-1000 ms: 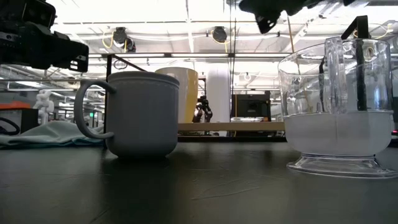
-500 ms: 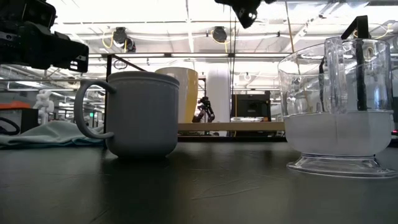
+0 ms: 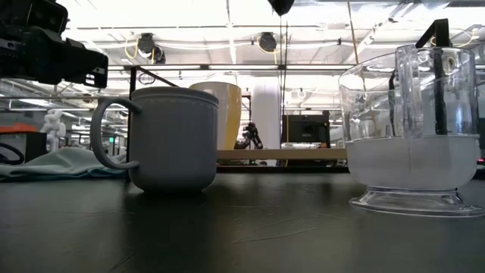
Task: Stack small to large cups/mugs on shelf
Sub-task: Put the gray cup on the shelf
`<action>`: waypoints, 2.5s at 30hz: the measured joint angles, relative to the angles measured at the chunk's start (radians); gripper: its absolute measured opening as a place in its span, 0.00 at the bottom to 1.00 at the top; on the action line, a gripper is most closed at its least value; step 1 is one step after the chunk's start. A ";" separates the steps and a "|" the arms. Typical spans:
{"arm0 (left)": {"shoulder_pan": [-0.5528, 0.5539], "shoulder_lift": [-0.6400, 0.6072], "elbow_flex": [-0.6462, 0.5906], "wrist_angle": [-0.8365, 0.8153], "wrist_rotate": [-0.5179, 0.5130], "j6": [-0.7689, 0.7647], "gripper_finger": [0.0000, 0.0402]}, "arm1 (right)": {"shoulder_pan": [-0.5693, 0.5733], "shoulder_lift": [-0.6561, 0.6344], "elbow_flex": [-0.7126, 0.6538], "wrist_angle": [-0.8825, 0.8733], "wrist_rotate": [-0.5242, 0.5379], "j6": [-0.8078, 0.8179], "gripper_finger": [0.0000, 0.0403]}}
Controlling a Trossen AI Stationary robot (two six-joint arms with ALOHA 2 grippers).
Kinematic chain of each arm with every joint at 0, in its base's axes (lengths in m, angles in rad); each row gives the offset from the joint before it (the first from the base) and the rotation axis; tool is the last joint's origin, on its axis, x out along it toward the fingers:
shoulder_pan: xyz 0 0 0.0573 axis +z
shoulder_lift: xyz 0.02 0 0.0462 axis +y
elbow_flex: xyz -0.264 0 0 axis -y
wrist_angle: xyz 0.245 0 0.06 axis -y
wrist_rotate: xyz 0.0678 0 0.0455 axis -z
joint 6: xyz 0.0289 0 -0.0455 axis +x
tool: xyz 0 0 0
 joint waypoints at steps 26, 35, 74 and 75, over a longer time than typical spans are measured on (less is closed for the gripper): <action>0.000 0.000 0.000 0.000 0.000 -0.019 0.08 | -0.043 0.187 0.224 -0.259 -0.126 -0.297 0.00; 0.000 0.000 0.000 -0.005 0.000 -0.019 0.08 | -0.080 0.346 0.400 -0.412 -0.121 -0.314 0.00; 0.000 0.000 0.000 -0.083 0.000 0.010 0.08 | -0.092 0.453 0.553 -0.657 -0.082 0.056 0.07; 0.000 0.000 0.000 -0.087 0.000 0.010 0.08 | -0.092 0.453 0.553 -0.657 -0.095 0.056 0.10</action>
